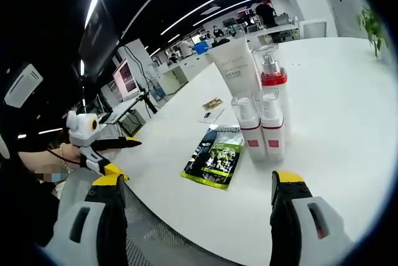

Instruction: Arrange the skincare products in the storage area until every visible bottle or jar stands upright without overlapping.

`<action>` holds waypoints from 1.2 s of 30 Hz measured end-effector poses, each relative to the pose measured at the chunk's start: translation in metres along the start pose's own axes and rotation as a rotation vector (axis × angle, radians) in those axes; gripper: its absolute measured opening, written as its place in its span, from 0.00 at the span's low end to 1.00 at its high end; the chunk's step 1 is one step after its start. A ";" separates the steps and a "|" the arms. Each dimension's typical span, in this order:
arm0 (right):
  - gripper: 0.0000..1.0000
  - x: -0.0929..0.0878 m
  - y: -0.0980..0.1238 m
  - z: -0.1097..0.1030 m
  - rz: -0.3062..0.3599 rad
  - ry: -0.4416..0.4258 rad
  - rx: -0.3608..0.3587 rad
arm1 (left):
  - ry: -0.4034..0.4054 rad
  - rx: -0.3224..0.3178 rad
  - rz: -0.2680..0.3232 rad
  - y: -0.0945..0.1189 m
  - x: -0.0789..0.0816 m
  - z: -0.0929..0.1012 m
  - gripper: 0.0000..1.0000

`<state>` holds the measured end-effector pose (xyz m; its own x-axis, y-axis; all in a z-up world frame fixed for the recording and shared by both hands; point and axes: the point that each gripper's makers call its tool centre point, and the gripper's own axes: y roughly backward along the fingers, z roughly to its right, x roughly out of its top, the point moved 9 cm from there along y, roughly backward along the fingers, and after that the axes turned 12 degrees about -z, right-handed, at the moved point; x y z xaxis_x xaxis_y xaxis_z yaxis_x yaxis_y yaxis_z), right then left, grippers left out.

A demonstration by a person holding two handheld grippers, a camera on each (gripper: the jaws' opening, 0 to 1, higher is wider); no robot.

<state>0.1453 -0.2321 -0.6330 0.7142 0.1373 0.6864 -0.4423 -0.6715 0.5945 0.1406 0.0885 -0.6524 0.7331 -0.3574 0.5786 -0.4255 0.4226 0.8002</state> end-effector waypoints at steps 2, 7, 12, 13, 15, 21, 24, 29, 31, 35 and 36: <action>0.97 0.000 0.000 0.000 0.000 0.000 -0.001 | 0.005 0.002 -0.002 0.001 0.000 0.001 0.98; 0.97 0.000 0.000 0.000 -0.002 -0.001 0.000 | 0.002 0.002 0.006 0.000 0.003 0.001 0.98; 0.97 -0.001 -0.001 0.001 -0.003 -0.003 -0.001 | -0.002 -0.001 0.000 -0.002 0.004 0.003 0.98; 0.97 -0.001 -0.001 0.001 -0.004 -0.002 -0.001 | -0.002 -0.002 0.001 -0.002 0.004 0.003 0.98; 0.97 -0.001 -0.001 0.001 -0.006 -0.002 -0.002 | -0.002 -0.005 0.003 -0.002 0.005 0.002 0.98; 0.97 -0.002 -0.001 0.002 -0.006 -0.001 -0.005 | 0.000 0.001 0.006 0.000 0.011 0.000 0.98; 0.97 -0.002 -0.001 0.002 -0.005 -0.003 -0.007 | 0.001 0.003 0.013 -0.002 0.016 -0.002 0.98; 0.97 -0.002 -0.001 0.002 -0.006 0.000 -0.013 | 0.004 0.000 0.030 -0.005 0.028 -0.004 0.99; 0.97 -0.002 -0.001 0.002 -0.008 0.003 -0.015 | 0.002 0.001 0.025 -0.010 0.033 -0.006 0.99; 0.97 -0.002 -0.001 0.002 -0.013 0.007 -0.021 | 0.004 0.020 0.007 -0.018 0.041 -0.008 0.98; 0.97 -0.002 -0.001 0.002 -0.013 0.007 -0.021 | 0.010 0.026 0.000 -0.020 0.043 -0.009 0.98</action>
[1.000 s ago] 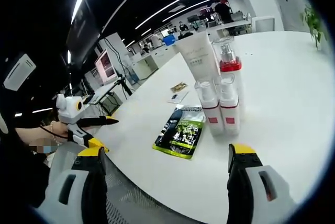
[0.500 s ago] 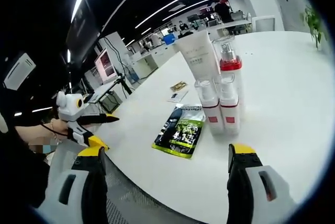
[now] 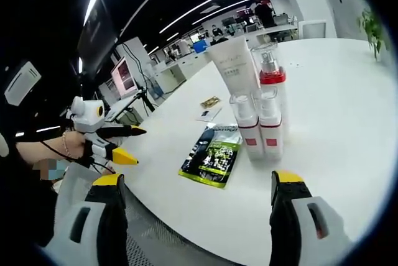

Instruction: Arrange the skincare products in the storage area until every visible bottle or jar stands upright without overlapping.

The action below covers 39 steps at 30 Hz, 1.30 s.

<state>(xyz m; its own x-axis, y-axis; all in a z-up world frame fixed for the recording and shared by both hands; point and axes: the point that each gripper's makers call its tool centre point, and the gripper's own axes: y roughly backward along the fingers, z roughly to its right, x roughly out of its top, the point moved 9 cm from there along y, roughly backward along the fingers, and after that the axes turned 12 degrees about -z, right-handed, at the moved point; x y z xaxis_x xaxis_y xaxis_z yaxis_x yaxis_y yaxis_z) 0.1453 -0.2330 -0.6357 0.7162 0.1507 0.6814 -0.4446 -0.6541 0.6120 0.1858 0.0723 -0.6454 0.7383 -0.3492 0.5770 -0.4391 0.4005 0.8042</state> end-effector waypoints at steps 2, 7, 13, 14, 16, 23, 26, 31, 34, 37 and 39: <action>0.97 0.000 0.000 0.000 0.002 -0.003 -0.001 | 0.008 -0.001 -0.003 -0.005 0.005 -0.002 0.98; 0.97 0.000 0.000 0.001 -0.003 -0.001 -0.006 | 0.011 -0.001 -0.023 -0.019 0.016 -0.004 0.96; 0.96 -0.001 0.000 0.002 0.002 -0.016 -0.013 | 0.024 0.019 -0.037 -0.033 0.031 -0.011 0.95; 0.96 -0.001 0.000 0.002 0.003 -0.019 -0.014 | 0.032 0.025 -0.040 -0.037 0.035 -0.013 0.95; 0.96 -0.001 0.000 0.004 0.004 -0.023 -0.019 | 0.059 0.039 -0.040 -0.042 0.042 -0.017 0.94; 0.96 -0.001 0.000 0.004 0.002 -0.034 -0.025 | 0.129 0.077 -0.031 -0.062 0.058 -0.025 0.92; 0.96 -0.002 0.000 0.004 0.003 -0.040 -0.029 | 0.143 0.093 -0.038 -0.068 0.063 -0.029 0.91; 0.95 -0.002 0.000 0.005 0.004 -0.053 -0.033 | 0.143 0.122 -0.053 -0.075 0.065 -0.031 0.89; 0.95 -0.002 0.000 0.006 0.002 -0.058 -0.036 | 0.155 0.141 -0.055 -0.084 0.070 -0.035 0.88; 0.95 -0.003 -0.001 0.007 0.001 -0.064 -0.036 | 0.146 0.151 -0.059 -0.094 0.077 -0.040 0.85; 0.95 -0.004 -0.001 0.008 0.001 -0.066 -0.038 | 0.146 0.156 -0.057 -0.093 0.081 -0.041 0.83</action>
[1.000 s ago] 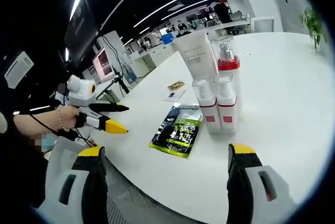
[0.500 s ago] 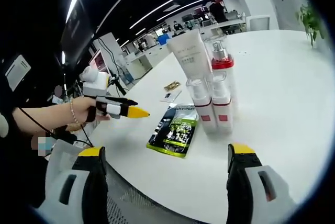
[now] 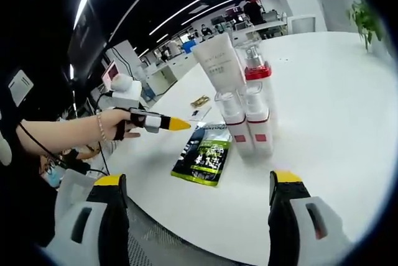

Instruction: Arrange the skincare products in the storage area until every visible bottle or jar stands upright without overlapping.

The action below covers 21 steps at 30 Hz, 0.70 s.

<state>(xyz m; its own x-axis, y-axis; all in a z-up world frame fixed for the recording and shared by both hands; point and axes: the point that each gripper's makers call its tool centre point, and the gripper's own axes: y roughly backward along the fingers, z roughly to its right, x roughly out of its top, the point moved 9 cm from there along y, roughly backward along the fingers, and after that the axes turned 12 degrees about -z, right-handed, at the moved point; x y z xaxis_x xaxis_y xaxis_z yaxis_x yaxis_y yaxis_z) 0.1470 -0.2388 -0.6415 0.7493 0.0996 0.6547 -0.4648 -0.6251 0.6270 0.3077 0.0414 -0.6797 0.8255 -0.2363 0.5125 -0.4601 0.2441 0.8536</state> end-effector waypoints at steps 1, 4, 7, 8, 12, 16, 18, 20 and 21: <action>0.94 0.000 0.000 0.000 0.001 -0.002 -0.001 | 0.001 0.003 0.001 -0.002 0.002 0.000 0.82; 0.94 0.000 0.000 0.001 0.000 -0.008 -0.003 | 0.005 0.008 -0.003 -0.011 0.009 -0.002 0.80; 0.94 0.000 0.000 0.001 0.001 -0.014 -0.006 | 0.010 0.019 -0.017 -0.014 0.011 -0.003 0.77; 0.94 0.000 0.000 0.002 0.001 -0.016 -0.008 | 0.009 0.025 -0.021 -0.017 0.012 -0.003 0.76; 0.94 -0.001 0.000 0.003 0.002 -0.024 -0.010 | 0.011 0.038 -0.023 -0.022 0.019 -0.005 0.71; 0.94 -0.001 -0.001 0.003 0.001 -0.031 -0.010 | 0.018 0.059 -0.013 -0.026 0.027 -0.006 0.68; 0.93 -0.001 -0.001 0.003 0.000 -0.031 -0.012 | 0.025 0.063 -0.017 -0.028 0.027 -0.006 0.65; 0.93 -0.001 -0.001 0.003 -0.001 -0.032 -0.012 | 0.034 0.066 -0.022 -0.030 0.027 -0.006 0.64; 0.93 -0.001 -0.001 0.003 -0.002 -0.034 -0.013 | 0.038 0.070 -0.028 -0.030 0.026 -0.005 0.63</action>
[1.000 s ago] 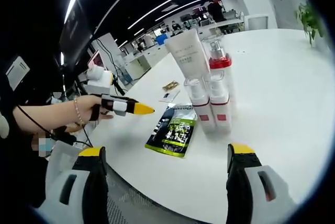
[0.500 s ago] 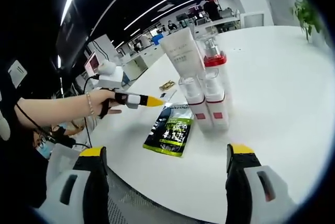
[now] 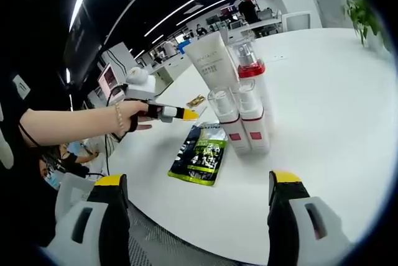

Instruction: Arrange the skincare products in the storage area until every visible bottle or jar stands upright without overlapping.

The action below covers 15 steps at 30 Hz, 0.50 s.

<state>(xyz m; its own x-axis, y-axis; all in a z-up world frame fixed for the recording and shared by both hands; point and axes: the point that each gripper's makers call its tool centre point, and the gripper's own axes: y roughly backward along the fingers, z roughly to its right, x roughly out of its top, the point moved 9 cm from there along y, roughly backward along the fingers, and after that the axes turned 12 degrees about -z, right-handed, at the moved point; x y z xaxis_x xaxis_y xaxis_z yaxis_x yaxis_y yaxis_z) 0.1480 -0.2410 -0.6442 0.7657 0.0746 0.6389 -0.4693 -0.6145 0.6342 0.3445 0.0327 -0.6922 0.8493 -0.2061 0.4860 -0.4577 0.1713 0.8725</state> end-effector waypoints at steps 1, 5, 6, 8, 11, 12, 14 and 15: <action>0.93 0.000 0.000 0.000 0.000 -0.001 -0.001 | 0.001 0.002 -0.001 0.000 0.000 0.001 0.63; 0.93 0.000 0.000 0.001 0.001 -0.007 -0.002 | -0.014 0.018 -0.008 -0.006 0.004 0.000 0.61; 0.93 0.000 0.000 0.001 0.000 -0.009 -0.002 | -0.016 0.019 -0.011 -0.006 0.004 0.000 0.60; 0.93 0.000 -0.001 0.001 -0.001 -0.009 -0.002 | -0.021 0.020 -0.016 -0.007 0.004 0.000 0.59; 0.93 0.000 -0.001 0.001 -0.004 -0.010 -0.002 | -0.036 0.033 -0.024 -0.010 0.006 -0.002 0.57; 0.93 0.000 -0.001 0.001 -0.005 -0.010 -0.003 | -0.040 0.044 -0.029 -0.008 0.006 -0.004 0.56; 0.93 0.000 -0.001 0.001 -0.005 -0.010 -0.003 | -0.039 0.045 -0.030 -0.006 0.007 -0.004 0.56; 0.93 0.000 -0.001 0.001 -0.005 -0.011 -0.003 | -0.041 0.047 -0.031 -0.005 0.007 -0.004 0.55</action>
<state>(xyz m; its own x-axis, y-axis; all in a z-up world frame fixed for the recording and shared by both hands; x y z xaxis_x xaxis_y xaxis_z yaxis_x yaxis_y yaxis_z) 0.1490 -0.2413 -0.6454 0.7729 0.0694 0.6308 -0.4664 -0.6120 0.6388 0.3535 0.0348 -0.6936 0.8523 -0.2496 0.4597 -0.4441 0.1189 0.8880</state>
